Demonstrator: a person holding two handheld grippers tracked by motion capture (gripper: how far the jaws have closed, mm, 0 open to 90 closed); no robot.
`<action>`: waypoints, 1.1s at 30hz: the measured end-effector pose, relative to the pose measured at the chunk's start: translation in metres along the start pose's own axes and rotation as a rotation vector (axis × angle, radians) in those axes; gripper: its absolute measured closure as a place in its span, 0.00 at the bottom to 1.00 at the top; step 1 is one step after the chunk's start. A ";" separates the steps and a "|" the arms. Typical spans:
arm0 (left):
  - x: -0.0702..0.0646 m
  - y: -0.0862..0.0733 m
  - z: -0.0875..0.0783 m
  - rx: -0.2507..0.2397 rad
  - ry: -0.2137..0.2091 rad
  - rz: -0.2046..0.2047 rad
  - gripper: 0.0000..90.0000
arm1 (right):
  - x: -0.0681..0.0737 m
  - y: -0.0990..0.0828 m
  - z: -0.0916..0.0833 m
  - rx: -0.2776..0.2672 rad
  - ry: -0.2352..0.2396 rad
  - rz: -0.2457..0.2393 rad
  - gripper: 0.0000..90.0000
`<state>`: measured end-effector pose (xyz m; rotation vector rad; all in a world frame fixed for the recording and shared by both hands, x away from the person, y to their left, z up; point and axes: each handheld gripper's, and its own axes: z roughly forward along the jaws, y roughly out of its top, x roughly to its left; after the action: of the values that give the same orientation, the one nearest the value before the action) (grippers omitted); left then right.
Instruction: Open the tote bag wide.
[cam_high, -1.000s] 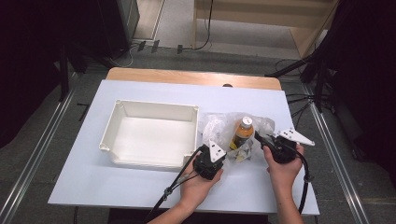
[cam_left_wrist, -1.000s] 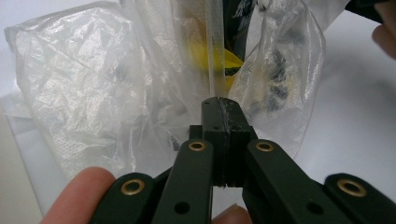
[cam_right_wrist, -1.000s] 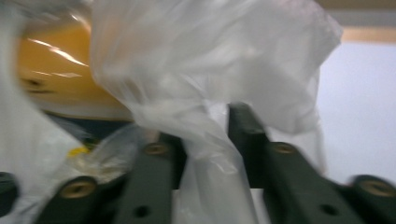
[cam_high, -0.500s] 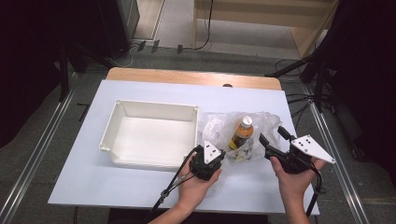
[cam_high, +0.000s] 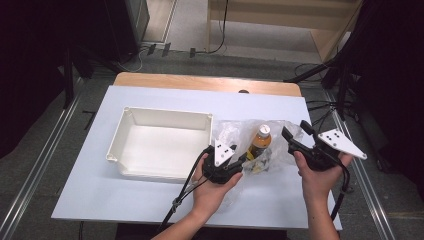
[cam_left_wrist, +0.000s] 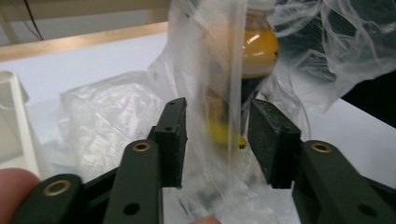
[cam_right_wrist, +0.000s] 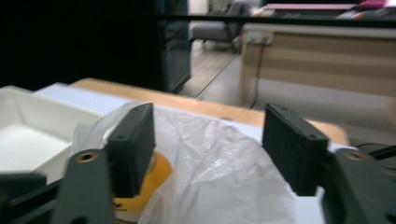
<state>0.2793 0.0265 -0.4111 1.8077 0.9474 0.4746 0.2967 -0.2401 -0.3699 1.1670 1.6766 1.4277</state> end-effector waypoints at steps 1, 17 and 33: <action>0.001 0.001 0.001 0.005 -0.007 -0.004 0.72 | 0.000 -0.001 0.005 0.021 0.012 0.000 0.49; -0.009 -0.026 0.023 0.136 -0.039 0.032 1.00 | -0.002 -0.055 0.049 0.249 0.074 0.059 1.00; -0.013 -0.056 0.033 0.257 0.006 0.079 1.00 | -0.011 -0.106 0.066 0.500 0.016 0.124 1.00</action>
<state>0.2717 0.0076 -0.4738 2.0818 0.9794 0.4221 0.3362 -0.2253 -0.4873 1.5503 2.0739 1.1145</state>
